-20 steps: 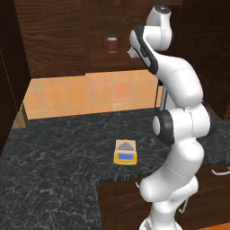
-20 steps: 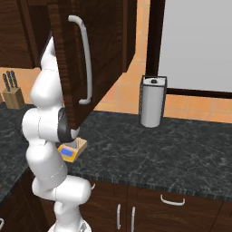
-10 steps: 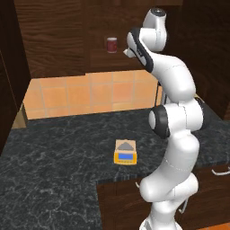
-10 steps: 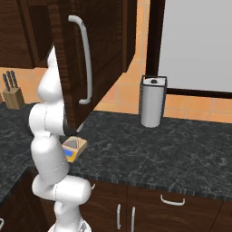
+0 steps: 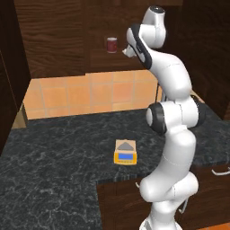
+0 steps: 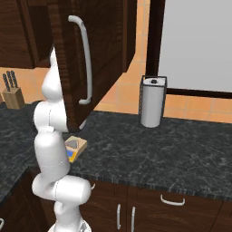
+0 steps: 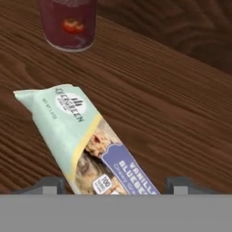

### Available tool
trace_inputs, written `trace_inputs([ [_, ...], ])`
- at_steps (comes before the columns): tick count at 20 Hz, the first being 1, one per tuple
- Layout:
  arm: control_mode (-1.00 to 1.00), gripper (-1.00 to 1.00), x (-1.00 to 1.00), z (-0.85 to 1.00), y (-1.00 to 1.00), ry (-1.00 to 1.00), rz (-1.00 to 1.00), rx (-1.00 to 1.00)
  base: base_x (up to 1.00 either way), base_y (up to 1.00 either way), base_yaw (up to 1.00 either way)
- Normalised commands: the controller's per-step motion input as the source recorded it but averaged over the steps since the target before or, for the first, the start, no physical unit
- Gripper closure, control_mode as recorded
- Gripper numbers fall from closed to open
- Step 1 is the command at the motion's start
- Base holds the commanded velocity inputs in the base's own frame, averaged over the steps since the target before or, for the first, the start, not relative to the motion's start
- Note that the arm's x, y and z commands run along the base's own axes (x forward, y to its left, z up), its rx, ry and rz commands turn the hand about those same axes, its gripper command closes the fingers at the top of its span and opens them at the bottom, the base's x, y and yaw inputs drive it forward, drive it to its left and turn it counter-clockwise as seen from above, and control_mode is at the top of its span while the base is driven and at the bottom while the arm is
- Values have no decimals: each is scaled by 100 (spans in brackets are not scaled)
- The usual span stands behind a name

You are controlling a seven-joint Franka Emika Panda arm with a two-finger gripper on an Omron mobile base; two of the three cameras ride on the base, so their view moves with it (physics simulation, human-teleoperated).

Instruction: Pick the bar and place it on the digital scale for weighing, and close the cabinet.

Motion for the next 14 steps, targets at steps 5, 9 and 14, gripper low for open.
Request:
trace_inputs([
  [5,-100,100,-53,-68,62,-26,1,-5,0,0,0],
  [9,-100,100,-96,-72,84,-42,0,-2,0,0,0],
  [14,-100,100,-98,2,33,-25,-3,15,0,0,0],
])
